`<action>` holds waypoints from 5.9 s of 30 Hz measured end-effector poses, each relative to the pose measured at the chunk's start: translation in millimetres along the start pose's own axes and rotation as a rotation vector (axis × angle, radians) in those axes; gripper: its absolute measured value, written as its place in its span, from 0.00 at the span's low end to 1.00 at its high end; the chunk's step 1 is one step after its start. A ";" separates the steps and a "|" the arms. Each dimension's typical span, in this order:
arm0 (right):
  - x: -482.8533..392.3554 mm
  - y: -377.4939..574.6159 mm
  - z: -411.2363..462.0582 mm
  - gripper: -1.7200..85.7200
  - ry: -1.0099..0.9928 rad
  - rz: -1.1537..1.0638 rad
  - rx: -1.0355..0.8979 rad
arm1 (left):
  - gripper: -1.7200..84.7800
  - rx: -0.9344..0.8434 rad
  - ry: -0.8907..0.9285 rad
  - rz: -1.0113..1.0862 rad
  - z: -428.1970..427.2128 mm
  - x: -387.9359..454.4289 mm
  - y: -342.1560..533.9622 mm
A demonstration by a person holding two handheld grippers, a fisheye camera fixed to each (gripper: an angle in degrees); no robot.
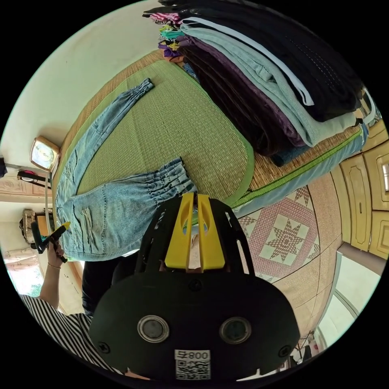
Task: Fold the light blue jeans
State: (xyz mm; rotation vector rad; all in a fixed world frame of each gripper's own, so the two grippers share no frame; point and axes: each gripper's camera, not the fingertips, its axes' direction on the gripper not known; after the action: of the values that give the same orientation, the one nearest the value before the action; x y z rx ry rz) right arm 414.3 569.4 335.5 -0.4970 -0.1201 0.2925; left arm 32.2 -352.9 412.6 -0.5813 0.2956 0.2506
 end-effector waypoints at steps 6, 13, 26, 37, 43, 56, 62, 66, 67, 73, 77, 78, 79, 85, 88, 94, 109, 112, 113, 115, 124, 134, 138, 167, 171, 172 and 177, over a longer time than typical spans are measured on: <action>11.4 0.5 -10.9 0.02 0.122 0.035 0.068 | 0.09 0.121 -0.123 0.011 -21.7 9.7 -78.7; -129.8 8.2 33.8 0.02 -0.202 -0.483 -0.022 | 0.04 0.035 -0.310 -0.009 7.7 18.1 -155.0; -118.2 45.8 89.2 0.02 -0.304 -0.592 -0.127 | 0.03 0.063 -0.252 0.043 4.9 58.0 -200.7; -58.3 -55.6 53.6 0.08 -0.098 -0.422 0.187 | 0.12 0.177 -0.046 0.245 5.2 130.1 -294.5; -39.1 -145.5 52.6 0.12 -0.019 -0.337 0.271 | 0.14 0.154 -0.048 0.285 34.9 170.7 -391.2; -39.8 -159.7 58.1 0.04 -0.043 -0.400 0.295 | 0.03 0.166 -0.243 0.285 64.1 208.3 -453.5; -53.2 -152.4 40.1 0.03 -0.049 -0.440 0.333 | 0.10 0.102 -0.162 0.357 75.8 223.1 -461.3; -59.9 -148.2 38.1 0.03 -0.033 -0.459 0.335 | 0.09 0.033 -0.301 0.393 97.1 233.5 -460.2; -60.3 -146.7 36.2 0.02 -0.039 -0.460 0.342 | 0.07 0.015 -0.310 0.411 100.3 237.6 -460.2; -62.0 -131.0 5.8 0.02 -0.082 -0.477 0.435 | 0.04 0.115 -0.358 0.463 84.3 253.1 -449.0; -60.3 -140.9 3.5 0.02 -0.063 -0.436 0.420 | 0.06 0.150 -0.351 0.392 76.8 243.3 -450.9; -59.1 -145.3 8.7 0.02 -0.027 -0.406 0.403 | 0.07 0.135 -0.362 0.372 79.2 240.7 -451.8; -54.7 -153.6 19.1 0.03 0.034 -0.348 0.353 | 0.08 0.122 -0.374 0.334 81.9 235.7 -451.0; -46.5 -83.2 8.6 0.05 0.096 -0.473 0.286 | 0.11 0.069 0.021 0.507 91.8 252.5 -387.4; -23.5 -13.5 8.4 0.09 0.120 -0.444 0.222 | 0.13 -0.088 0.141 0.666 115.2 276.2 -325.4; 23.2 67.7 29.4 0.11 0.066 -0.251 0.059 | 0.13 -0.271 0.027 0.698 141.7 270.1 -235.7; 17.7 35.9 -43.2 0.02 -0.021 -0.283 0.155 | 0.04 -0.092 -0.002 0.579 95.6 238.5 -183.8; 31.0 19.3 -19.5 0.02 -0.030 -0.236 0.090 | 0.06 -0.136 -0.083 0.585 118.2 229.5 -171.5; 40.4 11.4 -3.2 0.02 -0.001 -0.187 0.057 | 0.07 -0.168 -0.120 0.546 128.5 221.2 -166.6; 54.6 1.9 9.8 0.02 0.063 -0.090 0.013 | 0.08 -0.157 -0.133 0.491 127.3 207.6 -157.0; -92.9 10.7 9.0 0.02 -0.222 -0.502 0.058 | 0.07 0.006 -0.159 0.110 36.2 80.4 -34.0; -202.8 34.6 74.5 0.02 -0.125 -0.762 -0.188 | 0.02 0.001 -0.101 -0.206 12.2 -26.9 103.1; -226.2 35.8 49.7 0.02 -0.113 -0.798 -0.141 | 0.02 0.123 -0.097 -0.236 -23.8 -51.6 142.0; -420.9 89.9 67.9 0.02 0.324 -0.912 -0.279 | 0.03 0.396 0.054 -0.354 -153.7 -270.0 313.7; -424.3 85.5 65.4 0.02 0.321 -0.913 -0.299 | 0.04 0.317 0.122 -0.328 -144.3 -286.8 279.3; -423.1 83.4 63.8 0.02 0.308 -0.907 -0.303 | 0.04 0.306 0.151 -0.338 -140.1 -294.0 271.0; -408.1 71.7 55.8 0.02 0.200 -0.835 -0.308 | 0.03 0.338 0.254 -0.379 -141.0 -316.7 248.4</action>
State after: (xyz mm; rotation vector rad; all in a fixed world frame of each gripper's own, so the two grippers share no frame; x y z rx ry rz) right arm -1.9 530.3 332.0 -0.7319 -0.1684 -0.6010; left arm -368.0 -279.7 284.6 -0.3230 0.4550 -0.2394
